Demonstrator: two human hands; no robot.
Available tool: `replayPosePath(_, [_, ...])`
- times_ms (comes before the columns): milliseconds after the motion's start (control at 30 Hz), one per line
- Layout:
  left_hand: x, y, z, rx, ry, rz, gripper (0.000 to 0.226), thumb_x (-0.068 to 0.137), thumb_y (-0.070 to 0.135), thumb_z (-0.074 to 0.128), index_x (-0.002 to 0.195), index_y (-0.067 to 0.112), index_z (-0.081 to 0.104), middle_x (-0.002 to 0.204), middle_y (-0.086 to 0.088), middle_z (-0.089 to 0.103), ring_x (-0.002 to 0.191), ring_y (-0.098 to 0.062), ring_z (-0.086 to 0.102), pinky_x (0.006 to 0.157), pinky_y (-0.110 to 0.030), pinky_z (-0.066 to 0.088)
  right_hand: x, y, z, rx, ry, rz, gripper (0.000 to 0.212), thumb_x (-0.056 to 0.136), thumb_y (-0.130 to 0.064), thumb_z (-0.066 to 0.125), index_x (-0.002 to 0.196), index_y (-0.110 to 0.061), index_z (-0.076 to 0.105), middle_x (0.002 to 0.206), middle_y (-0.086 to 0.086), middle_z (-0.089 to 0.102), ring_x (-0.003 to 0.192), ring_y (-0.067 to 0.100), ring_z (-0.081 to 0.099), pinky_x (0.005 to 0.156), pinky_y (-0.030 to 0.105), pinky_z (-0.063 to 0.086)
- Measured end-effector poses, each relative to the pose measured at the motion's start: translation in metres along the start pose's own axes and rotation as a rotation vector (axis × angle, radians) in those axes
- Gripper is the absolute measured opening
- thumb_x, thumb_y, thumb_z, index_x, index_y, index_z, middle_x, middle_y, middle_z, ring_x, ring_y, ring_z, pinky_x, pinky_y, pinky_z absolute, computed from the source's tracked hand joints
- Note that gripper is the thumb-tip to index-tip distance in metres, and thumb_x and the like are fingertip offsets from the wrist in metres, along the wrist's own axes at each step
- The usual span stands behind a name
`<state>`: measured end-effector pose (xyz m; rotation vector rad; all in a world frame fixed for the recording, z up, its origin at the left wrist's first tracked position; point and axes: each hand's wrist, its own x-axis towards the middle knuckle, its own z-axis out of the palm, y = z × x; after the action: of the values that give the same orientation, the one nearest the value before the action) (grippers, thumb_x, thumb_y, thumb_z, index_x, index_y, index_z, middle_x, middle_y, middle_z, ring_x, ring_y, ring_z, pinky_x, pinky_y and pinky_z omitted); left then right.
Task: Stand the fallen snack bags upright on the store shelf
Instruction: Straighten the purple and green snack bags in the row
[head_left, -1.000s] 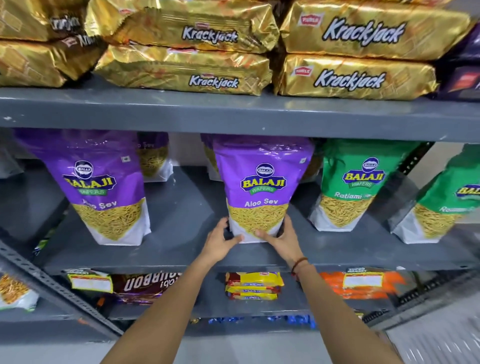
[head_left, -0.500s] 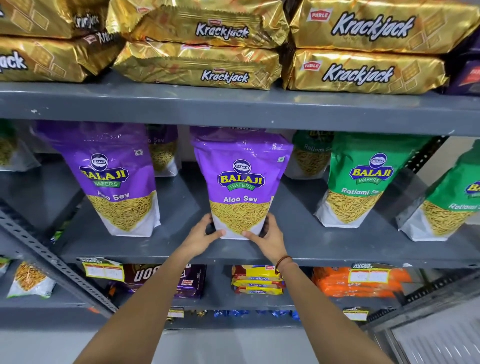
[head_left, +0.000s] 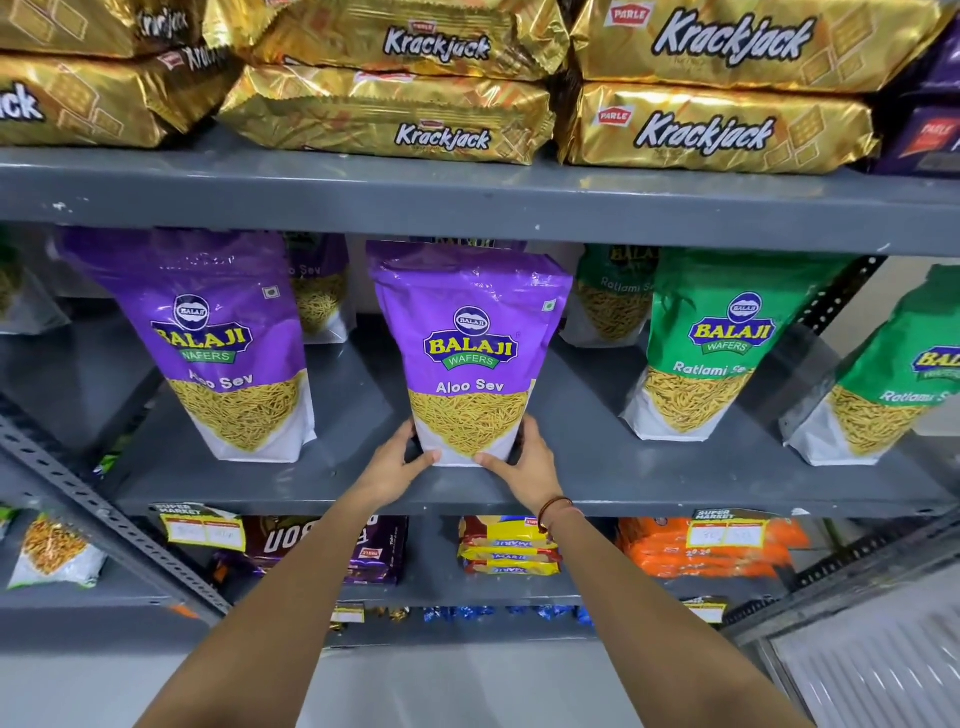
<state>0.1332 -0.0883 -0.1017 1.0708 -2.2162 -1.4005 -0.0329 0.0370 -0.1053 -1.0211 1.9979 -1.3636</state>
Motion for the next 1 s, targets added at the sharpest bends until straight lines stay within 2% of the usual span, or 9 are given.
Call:
replayPosePath(200, [-0.007,0.004,0.004,0.049,0.068,0.021,0.063,0.081,0.03,0.066,0.137,0.021,0.036,0.135,0.002,0.051,0.124,-0.017,0.046,0.094,-0.027,0.035,-0.004,-0.001,-0.003,0.041,-0.022,-0.002,0.075,0.067,-0.03,0.083,0.127,-0.019,0.039,0.127,0.007,0.059,0.117,0.023,0.056,0.095,0.034,0.05])
replayPosePath(333, [-0.025,0.014,0.028,-0.228,0.461,-0.009,0.059,0.075,0.016,0.074,0.126,0.01,0.046,0.128,-0.006,0.055,0.113,-0.016,0.052,0.096,-0.032,0.041,-0.017,0.005,-0.021,0.115,-0.038,0.0,0.083,0.068,-0.036,0.082,0.134,-0.024,0.034,0.123,-0.007,0.053,0.112,0.008,0.052,0.089,0.015,0.043])
replayPosePath(400, [-0.042,0.018,0.054,-0.277,0.678,0.0,0.043,0.077,0.016,0.071,0.115,0.011,0.052,0.117,-0.013,0.059,0.104,-0.025,0.058,0.09,-0.037,0.047,-0.023,0.013,-0.038,0.138,0.04,0.018,0.08,0.072,-0.033,0.079,0.137,-0.018,0.035,0.124,-0.005,0.05,0.112,0.009,0.05,0.091,0.019,0.042])
replayPosePath(467, [-0.054,0.029,0.084,-0.259,0.738,0.035,0.029,0.079,0.017,0.068,0.105,0.017,0.054,0.102,-0.011,0.06,0.09,-0.028,0.06,0.078,-0.039,0.05,-0.028,0.021,-0.064,0.189,0.203,0.038,0.068,0.076,-0.024,0.077,0.133,-0.013,0.043,0.125,0.004,0.055,0.11,0.014,0.053,0.089,0.021,0.044])
replayPosePath(567, [-0.053,0.057,0.122,-0.25,0.587,0.117,0.023,0.08,0.014,0.067,0.099,0.019,0.055,0.093,-0.008,0.06,0.081,-0.024,0.06,0.068,-0.034,0.051,-0.03,0.032,-0.115,0.197,0.453,0.076,0.051,0.078,-0.019,0.076,0.123,-0.009,0.053,0.121,0.012,0.061,0.105,0.022,0.058,0.09,0.03,0.047])
replayPosePath(700, [-0.021,0.101,0.156,-0.165,0.314,0.192,0.029,0.079,0.014,0.069,0.106,0.01,0.057,0.102,-0.01,0.06,0.088,-0.025,0.06,0.076,-0.033,0.052,-0.022,0.052,-0.187,0.143,0.639,0.154,0.05,0.074,-0.02,0.079,0.117,-0.009,0.056,0.104,0.012,0.062,0.097,0.03,0.06,0.095,0.045,0.048])
replayPosePath(767, [0.0,0.118,0.172,-0.112,0.224,0.212,0.035,0.078,0.015,0.07,0.11,0.006,0.057,0.11,-0.012,0.059,0.09,-0.024,0.06,0.083,-0.037,0.051,-0.013,0.062,-0.214,0.114,0.596,0.183,0.065,0.071,-0.022,0.082,0.126,-0.008,0.049,0.105,0.008,0.057,0.094,0.024,0.056,0.09,0.04,0.047])
replayPosePath(867, [0.034,0.138,0.193,-0.106,0.13,0.171,0.05,0.075,0.016,0.074,0.119,0.005,0.053,0.124,-0.015,0.054,0.1,-0.025,0.059,0.089,-0.037,0.05,0.005,0.074,-0.24,0.159,0.425,0.194,0.092,0.067,-0.023,0.084,0.142,-0.012,0.031,0.126,0.005,0.049,0.113,0.018,0.049,0.095,0.033,0.041])
replayPosePath(1000, [0.075,0.154,0.216,-0.165,-0.035,0.068,0.08,0.077,0.014,0.072,0.142,0.009,0.026,0.144,-0.014,0.039,0.124,-0.026,0.047,0.097,-0.031,0.041,0.027,0.078,-0.255,0.223,0.205,0.112,0.105,0.06,-0.028,0.087,0.144,-0.022,0.024,0.15,0.003,0.038,0.136,0.022,0.039,0.112,0.05,0.036])
